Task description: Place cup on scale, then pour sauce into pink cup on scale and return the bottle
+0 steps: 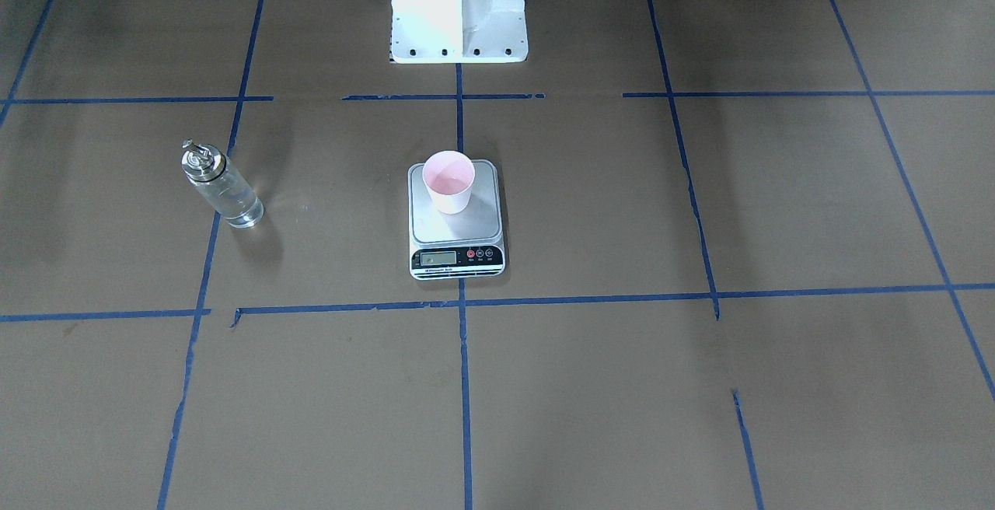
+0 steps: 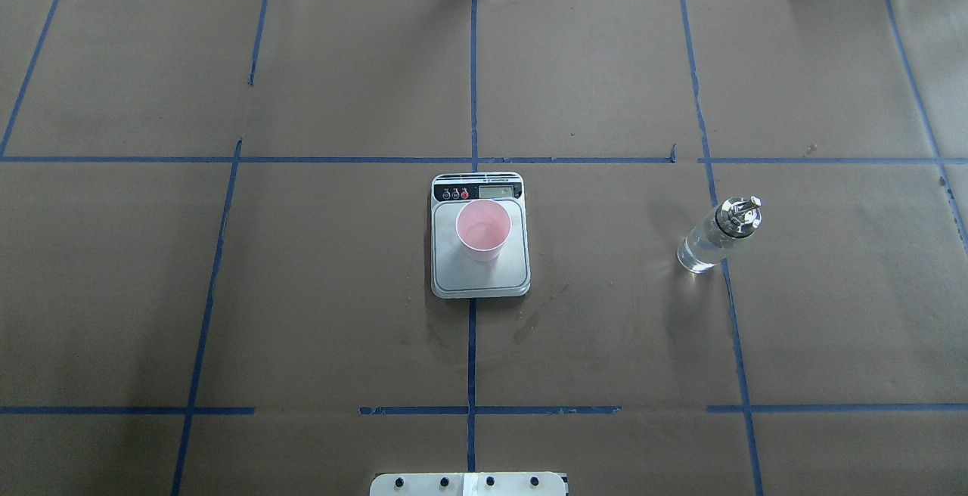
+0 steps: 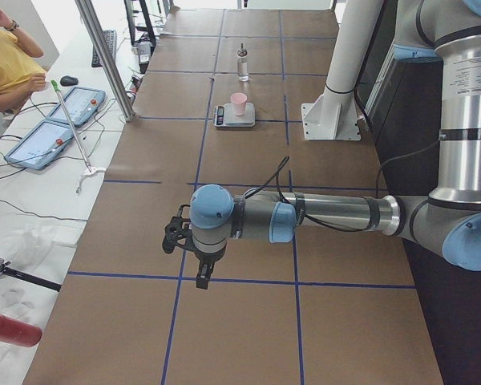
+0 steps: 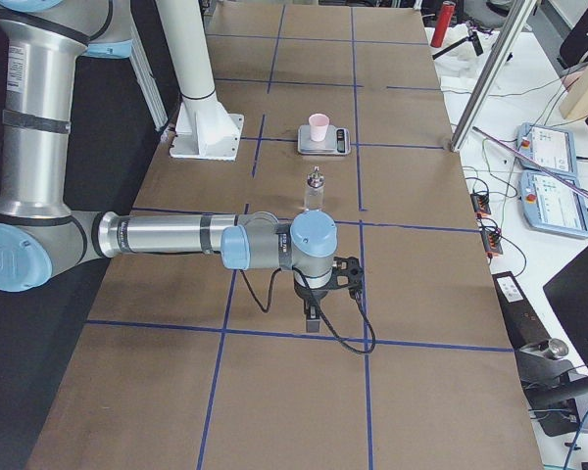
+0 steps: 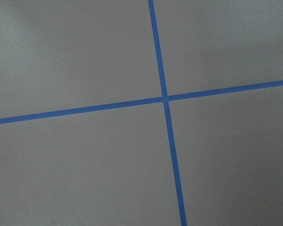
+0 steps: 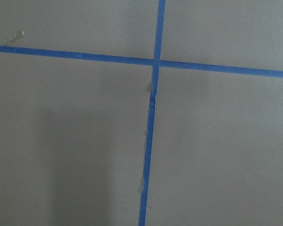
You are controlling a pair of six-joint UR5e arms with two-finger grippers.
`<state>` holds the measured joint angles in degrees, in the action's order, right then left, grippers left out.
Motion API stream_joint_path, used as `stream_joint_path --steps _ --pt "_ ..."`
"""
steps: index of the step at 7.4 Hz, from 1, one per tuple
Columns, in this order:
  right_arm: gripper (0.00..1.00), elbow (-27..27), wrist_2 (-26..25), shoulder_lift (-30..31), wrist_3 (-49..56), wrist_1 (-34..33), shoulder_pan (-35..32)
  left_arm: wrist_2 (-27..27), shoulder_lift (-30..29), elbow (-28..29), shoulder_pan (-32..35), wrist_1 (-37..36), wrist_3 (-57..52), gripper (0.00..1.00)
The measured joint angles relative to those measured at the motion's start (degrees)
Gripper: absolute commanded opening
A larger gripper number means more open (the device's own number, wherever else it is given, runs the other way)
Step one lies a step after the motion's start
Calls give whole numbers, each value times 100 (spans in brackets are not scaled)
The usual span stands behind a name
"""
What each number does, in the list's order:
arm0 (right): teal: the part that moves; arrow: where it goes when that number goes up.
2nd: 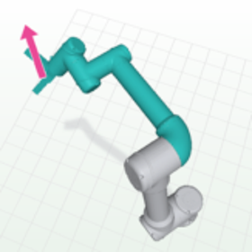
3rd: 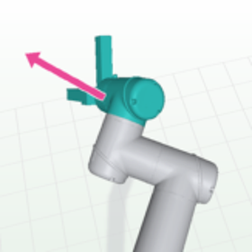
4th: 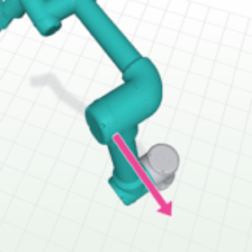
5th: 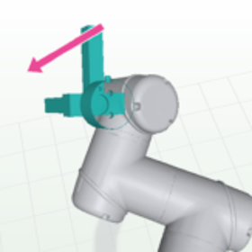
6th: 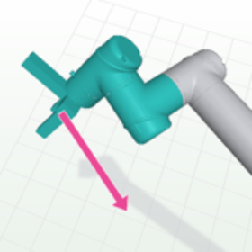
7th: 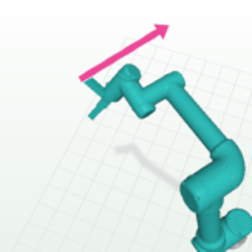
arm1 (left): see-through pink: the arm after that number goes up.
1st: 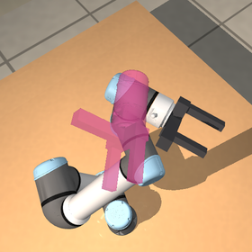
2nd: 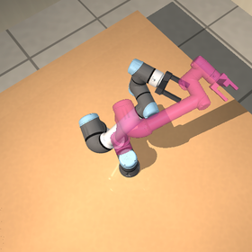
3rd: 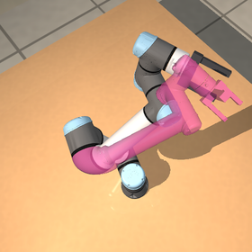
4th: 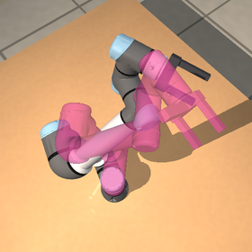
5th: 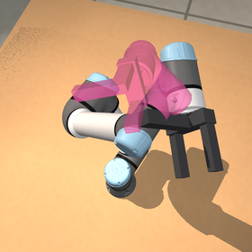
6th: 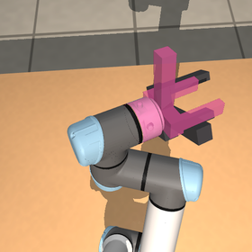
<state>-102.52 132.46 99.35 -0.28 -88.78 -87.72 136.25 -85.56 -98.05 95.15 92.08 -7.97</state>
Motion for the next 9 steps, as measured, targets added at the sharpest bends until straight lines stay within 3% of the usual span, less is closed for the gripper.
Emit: stream_joint_path --steps 5,9 --pt "100 0 -1 -3 2 89 4 -154 2 -131 -4 -8 -28 100" --pt "100 45 38 27 -7 210 1 -152 118 -558 3 -140 -20 100"
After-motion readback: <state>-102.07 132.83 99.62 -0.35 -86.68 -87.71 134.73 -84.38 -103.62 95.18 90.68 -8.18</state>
